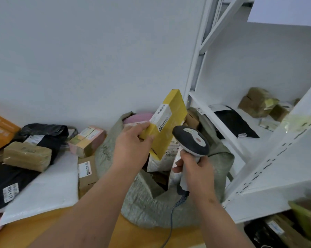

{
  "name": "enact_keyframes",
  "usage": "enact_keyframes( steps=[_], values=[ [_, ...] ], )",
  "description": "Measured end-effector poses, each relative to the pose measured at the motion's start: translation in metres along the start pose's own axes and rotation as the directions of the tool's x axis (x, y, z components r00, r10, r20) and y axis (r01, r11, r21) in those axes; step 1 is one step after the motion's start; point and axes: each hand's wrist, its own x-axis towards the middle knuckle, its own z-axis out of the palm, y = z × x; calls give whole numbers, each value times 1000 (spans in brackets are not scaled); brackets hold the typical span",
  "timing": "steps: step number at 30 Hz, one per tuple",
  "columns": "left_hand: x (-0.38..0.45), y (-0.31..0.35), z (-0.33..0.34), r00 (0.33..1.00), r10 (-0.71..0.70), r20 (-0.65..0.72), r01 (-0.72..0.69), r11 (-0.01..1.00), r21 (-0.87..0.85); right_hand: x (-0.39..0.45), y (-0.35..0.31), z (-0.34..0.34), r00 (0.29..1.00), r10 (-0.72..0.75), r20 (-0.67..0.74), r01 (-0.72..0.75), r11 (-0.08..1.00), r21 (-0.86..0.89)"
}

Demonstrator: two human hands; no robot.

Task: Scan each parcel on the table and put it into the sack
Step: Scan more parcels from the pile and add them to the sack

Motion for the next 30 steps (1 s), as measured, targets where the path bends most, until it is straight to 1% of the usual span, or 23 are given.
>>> enact_keyframes(
  steps=[2, 5, 10, 13, 16, 18, 19, 20, 21, 24, 27, 30],
  values=[
    [2, -1, 9, 1000, -15, -5, 15, 999, 44, 7, 3, -7, 1000, 8, 24, -8, 1000, 7],
    [4, -7, 21, 998, -48, 29, 44, 992, 117, 15, 6, -12, 999, 20, 30, -21, 1000, 11],
    [1, -23, 48, 979, -149, 136, 104, 951, 292, 27, 10, -24, 998, 42, 46, -41, 999, -10],
    [-4, -33, 64, 956, -196, 216, 101, 918, 385, 33, 13, -30, 996, 66, 59, -66, 998, -5],
    [-3, -42, 75, 910, -262, 320, 49, 836, 547, 37, 14, -33, 993, 83, 81, -81, 996, -26],
    [-2, -42, 77, 878, -295, 377, -31, 751, 660, 41, 17, -33, 992, 91, 86, -87, 995, -50],
    [-2, -41, 75, 878, -282, 387, -85, 703, 706, 42, 19, -33, 991, 97, 87, -92, 994, -58],
    [-2, -39, 73, 891, -247, 381, -128, 668, 733, 43, 20, -32, 991, 103, 89, -98, 993, -63],
    [-2, -37, 70, 913, -200, 356, -145, 656, 741, 43, 20, -30, 990, 107, 91, -102, 993, -61],
    [1, -30, 55, 969, -97, 228, -96, 703, 705, 43, 20, -22, 986, 116, 120, -111, 993, -45],
    [6, -33, 36, 983, -119, 138, -3, 748, 664, 40, 20, -5, 978, 123, 166, -107, 989, -100],
    [8, -50, 10, 982, -181, 52, 115, 794, 597, 31, 18, 19, 956, 170, 237, -145, 982, -119]
  ],
)
